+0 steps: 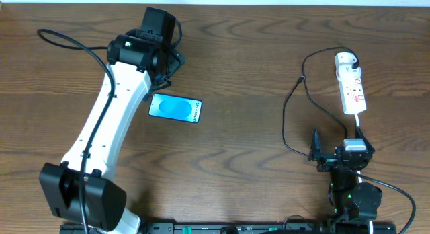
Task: Plug charger to phone and switch on socket
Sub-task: 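Move the left gripper over the blue phone, then lower the left gripper and grasp the phone's edge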
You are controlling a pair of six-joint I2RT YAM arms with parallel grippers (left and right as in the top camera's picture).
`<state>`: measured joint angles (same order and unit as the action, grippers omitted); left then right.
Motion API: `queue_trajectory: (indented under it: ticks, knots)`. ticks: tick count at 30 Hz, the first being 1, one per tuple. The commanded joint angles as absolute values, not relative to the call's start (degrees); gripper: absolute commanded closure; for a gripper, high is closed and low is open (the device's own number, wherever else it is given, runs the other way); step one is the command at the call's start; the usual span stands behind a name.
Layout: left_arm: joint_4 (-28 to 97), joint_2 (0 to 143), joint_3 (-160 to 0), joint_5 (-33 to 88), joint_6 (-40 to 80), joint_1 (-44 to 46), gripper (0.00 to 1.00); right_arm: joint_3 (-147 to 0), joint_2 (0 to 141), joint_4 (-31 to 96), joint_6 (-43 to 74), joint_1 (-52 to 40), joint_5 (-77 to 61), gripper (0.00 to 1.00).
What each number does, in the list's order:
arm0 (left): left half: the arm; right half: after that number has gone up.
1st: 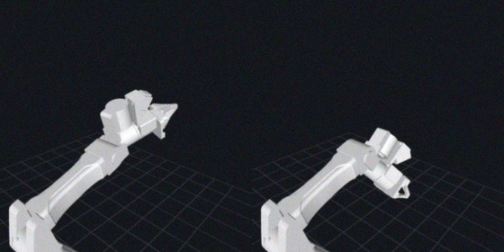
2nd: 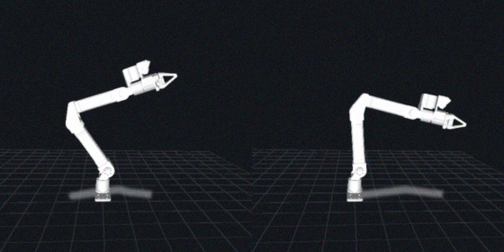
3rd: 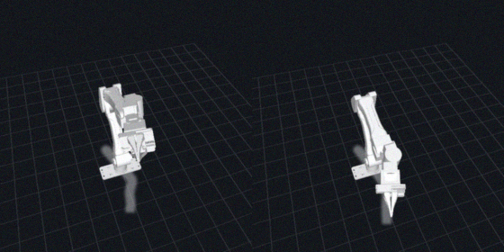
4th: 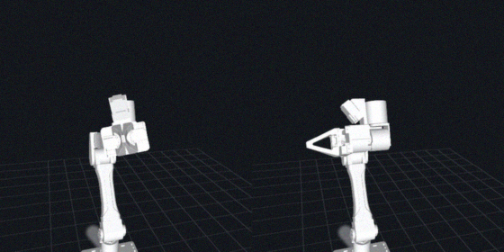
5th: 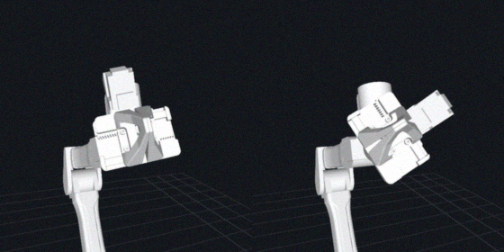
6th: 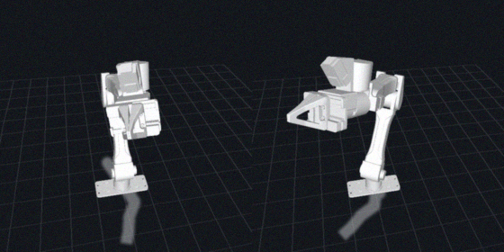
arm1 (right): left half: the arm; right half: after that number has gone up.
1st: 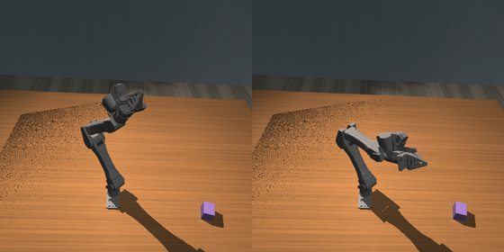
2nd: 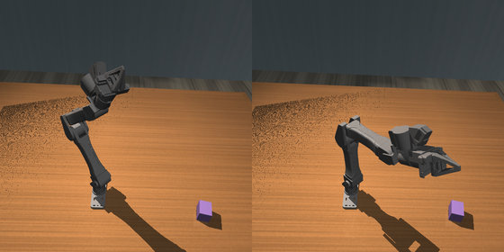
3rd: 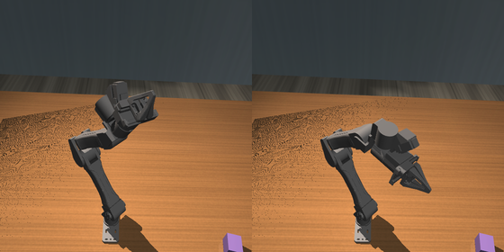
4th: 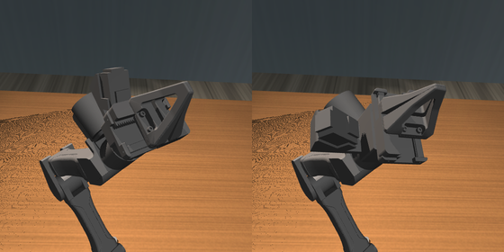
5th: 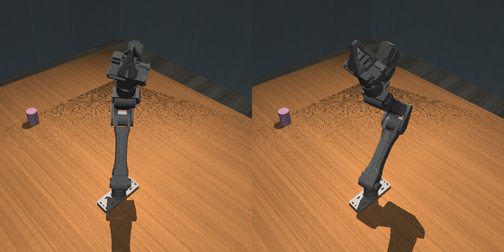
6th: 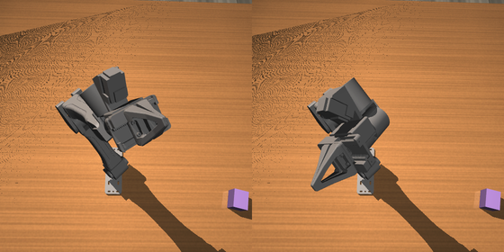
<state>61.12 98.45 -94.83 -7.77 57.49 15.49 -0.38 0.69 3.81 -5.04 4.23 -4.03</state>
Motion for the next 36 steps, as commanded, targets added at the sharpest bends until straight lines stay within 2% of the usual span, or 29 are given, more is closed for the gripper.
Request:
queue_trajectory:
  ticks: [1,6,11,21,26,36]
  knots:
    - [61.2,98.9,-96.1,-7.8,59.2,15.6,0.04,-0.3,0.3,4.1,-4.8,4.3,-3.6,0.01]
    - [60.7,99.0,-95.6,-7.8,58.8,15.6,0.04,-0.3,0.3,4.1,-4.8,4.3,-3.6,0.01]
    - [60.8,102.1,-95.4,-7.7,65.9,15.5,0.04,-0.3,0.3,4.1,-4.8,4.3,-3.6,0.01]
    - [61.4,110.3,-95.4,-6.6,69.5,15.1,0.04,-0.3,0.3,4.1,-4.8,4.3,-3.6,0.01]
    - [62.5,110.9,-92.2,-4.4,78.1,14.1,0.04,-0.3,0.3,4.1,-4.8,4.3,-3.6,0.01]
    - [51.5,111.4,-84.2,4.1,76.2,10.4,0.04,-0.3,0.3,4.1,-4.8,4.3,-3.6,0.01]
